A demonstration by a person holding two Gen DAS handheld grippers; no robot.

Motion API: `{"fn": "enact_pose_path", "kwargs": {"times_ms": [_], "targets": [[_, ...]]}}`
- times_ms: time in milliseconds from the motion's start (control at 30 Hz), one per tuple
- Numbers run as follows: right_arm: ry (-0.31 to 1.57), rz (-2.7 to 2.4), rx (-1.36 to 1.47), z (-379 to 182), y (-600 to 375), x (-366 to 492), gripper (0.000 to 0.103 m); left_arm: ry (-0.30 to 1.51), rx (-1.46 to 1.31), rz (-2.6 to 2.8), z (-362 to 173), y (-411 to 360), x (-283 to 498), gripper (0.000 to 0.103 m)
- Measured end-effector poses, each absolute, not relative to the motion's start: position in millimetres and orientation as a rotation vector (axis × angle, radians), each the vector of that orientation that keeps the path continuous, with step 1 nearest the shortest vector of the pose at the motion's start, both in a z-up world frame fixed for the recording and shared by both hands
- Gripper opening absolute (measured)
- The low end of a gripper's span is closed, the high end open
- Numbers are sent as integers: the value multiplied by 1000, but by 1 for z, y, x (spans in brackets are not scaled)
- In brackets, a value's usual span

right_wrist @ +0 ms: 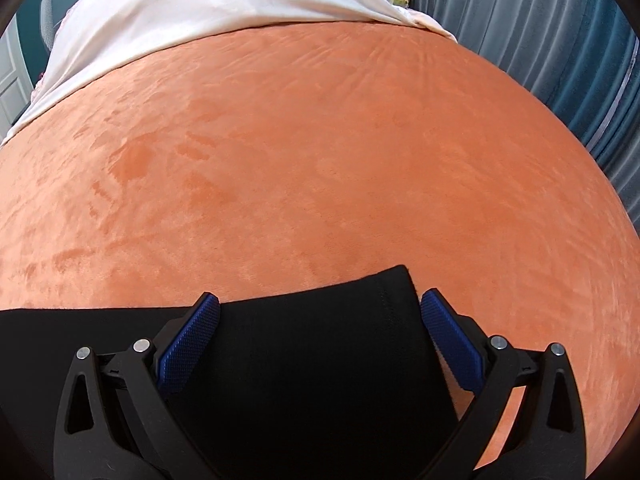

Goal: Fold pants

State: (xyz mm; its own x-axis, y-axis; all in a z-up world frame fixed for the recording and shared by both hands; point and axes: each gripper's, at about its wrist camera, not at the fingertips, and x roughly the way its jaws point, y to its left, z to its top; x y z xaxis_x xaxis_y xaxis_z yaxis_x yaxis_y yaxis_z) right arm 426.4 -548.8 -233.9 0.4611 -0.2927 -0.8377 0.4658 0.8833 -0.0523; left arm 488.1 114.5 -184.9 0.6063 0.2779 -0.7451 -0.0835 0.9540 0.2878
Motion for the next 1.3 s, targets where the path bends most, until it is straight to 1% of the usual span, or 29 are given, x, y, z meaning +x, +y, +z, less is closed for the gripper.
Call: {"fn": "enact_pose_path", "kwargs": {"times_ms": [67,167,200,300,333,367,400,433,467,500,533,567,600,633,667,733,767,833,933,1000,1133,1200,1300], "targets": [[994,-465,210,-235,-554,428,98,897,217,201,-184,116,490,98],[1019,-449,238,-241,-558,434,98,955,76,152,-184,137,505,98],[1014,-444,243,-241,-558,434,98,993,8,163,-188,155,520,98],[1006,-419,237,-242,-560,434,98,1067,-81,297,-203,209,553,98],[999,-403,225,-241,-559,434,96,1099,-122,328,-210,227,563,98],[990,-380,214,-240,-557,432,91,1131,-167,347,-217,244,571,98],[986,-368,209,-240,-555,432,83,1176,-236,359,-228,263,578,95],[979,-348,214,-238,-554,431,70,1190,-281,369,-235,274,581,95],[973,-329,222,-237,-553,429,61,1181,-298,372,-237,278,582,95],[967,-308,238,-234,-552,427,46,1164,-266,377,-237,276,583,90],[967,-295,253,-232,-551,427,36,1159,-213,381,-236,270,584,81],[964,-275,271,-229,-549,425,23,1162,-172,368,-236,264,585,77],[955,-268,263,-224,-544,423,20,1153,-132,354,-233,257,583,64],[948,-263,253,-219,-540,421,19,1156,-126,330,-230,254,581,42],[932,-250,247,-212,-534,417,19,1165,-139,297,-228,252,577,31],[898,-240,249,-196,-525,407,18,1180,-156,233,-220,250,566,17],[884,-236,250,-189,-522,403,18,1173,-145,213,-216,246,559,15],[850,-230,243,-172,-515,389,18,1135,-144,165,-197,240,538,13],[777,-207,234,-131,-503,358,18,1022,-138,94,-153,234,497,13],[732,-189,220,-106,-498,338,18,981,-153,48,-128,234,470,13],[640,-139,128,-54,-478,275,18,911,-138,-30,-85,237,405,13],[639,-120,53,-42,-470,235,18,903,-111,-58,-73,245,365,14],[700,-112,-8,-54,-469,188,19,935,-32,-45,-80,260,319,14]]}}
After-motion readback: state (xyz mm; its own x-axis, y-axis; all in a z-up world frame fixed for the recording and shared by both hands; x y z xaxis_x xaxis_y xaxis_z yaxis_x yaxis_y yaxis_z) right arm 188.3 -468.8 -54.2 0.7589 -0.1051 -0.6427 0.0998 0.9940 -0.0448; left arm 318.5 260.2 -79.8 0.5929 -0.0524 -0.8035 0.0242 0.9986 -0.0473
